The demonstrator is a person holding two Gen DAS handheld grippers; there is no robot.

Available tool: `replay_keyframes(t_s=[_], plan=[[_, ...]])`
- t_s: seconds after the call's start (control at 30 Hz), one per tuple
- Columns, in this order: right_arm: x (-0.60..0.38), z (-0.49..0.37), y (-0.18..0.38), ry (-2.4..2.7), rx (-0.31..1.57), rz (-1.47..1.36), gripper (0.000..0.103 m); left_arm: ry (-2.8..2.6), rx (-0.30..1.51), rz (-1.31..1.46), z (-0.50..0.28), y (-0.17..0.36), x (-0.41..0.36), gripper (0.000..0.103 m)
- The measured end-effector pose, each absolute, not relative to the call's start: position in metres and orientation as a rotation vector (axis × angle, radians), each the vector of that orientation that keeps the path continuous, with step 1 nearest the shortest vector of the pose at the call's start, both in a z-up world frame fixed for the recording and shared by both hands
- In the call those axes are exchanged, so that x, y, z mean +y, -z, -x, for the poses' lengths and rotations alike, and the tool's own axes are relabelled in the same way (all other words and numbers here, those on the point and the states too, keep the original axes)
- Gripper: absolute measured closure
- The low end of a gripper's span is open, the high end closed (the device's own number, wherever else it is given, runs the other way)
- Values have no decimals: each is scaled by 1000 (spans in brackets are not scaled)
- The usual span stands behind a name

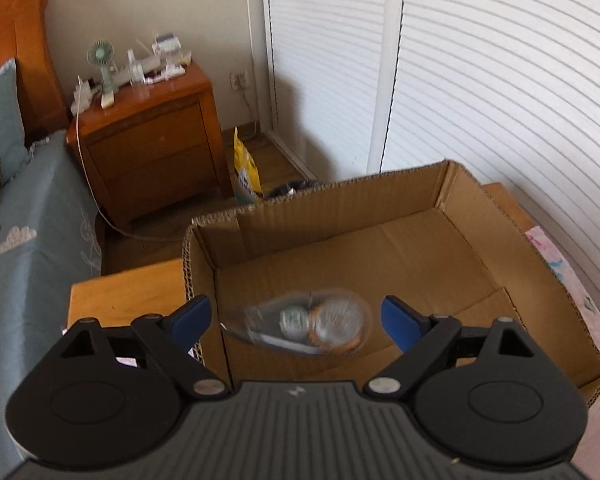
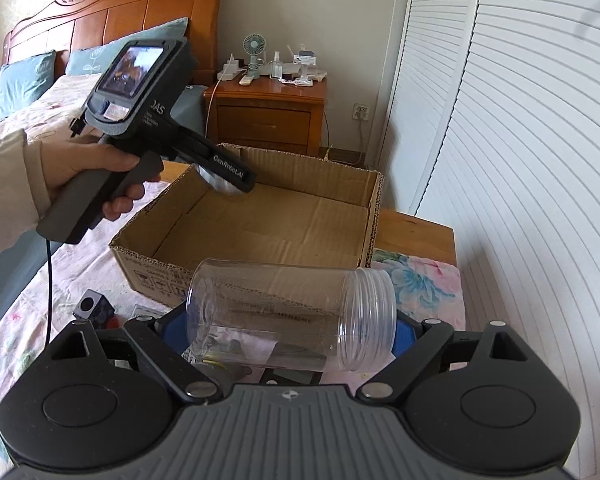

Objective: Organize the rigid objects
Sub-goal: 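Drop the correction tape into the box with left gripper while right carries the jar over, then lower the clear jar into the box and open the right gripper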

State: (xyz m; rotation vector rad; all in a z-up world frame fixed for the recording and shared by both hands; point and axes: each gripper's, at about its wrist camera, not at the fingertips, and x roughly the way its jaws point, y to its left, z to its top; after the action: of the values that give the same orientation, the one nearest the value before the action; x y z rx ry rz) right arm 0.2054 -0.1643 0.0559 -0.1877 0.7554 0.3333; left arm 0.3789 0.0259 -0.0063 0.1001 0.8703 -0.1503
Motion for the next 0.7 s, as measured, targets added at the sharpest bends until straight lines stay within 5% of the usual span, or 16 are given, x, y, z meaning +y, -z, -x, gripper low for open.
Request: replay_keyframes(t_s=[0.7], plan=[[-136,-307,-44,-297,849,139,9,213,669,-164,-228,-42,65,3]])
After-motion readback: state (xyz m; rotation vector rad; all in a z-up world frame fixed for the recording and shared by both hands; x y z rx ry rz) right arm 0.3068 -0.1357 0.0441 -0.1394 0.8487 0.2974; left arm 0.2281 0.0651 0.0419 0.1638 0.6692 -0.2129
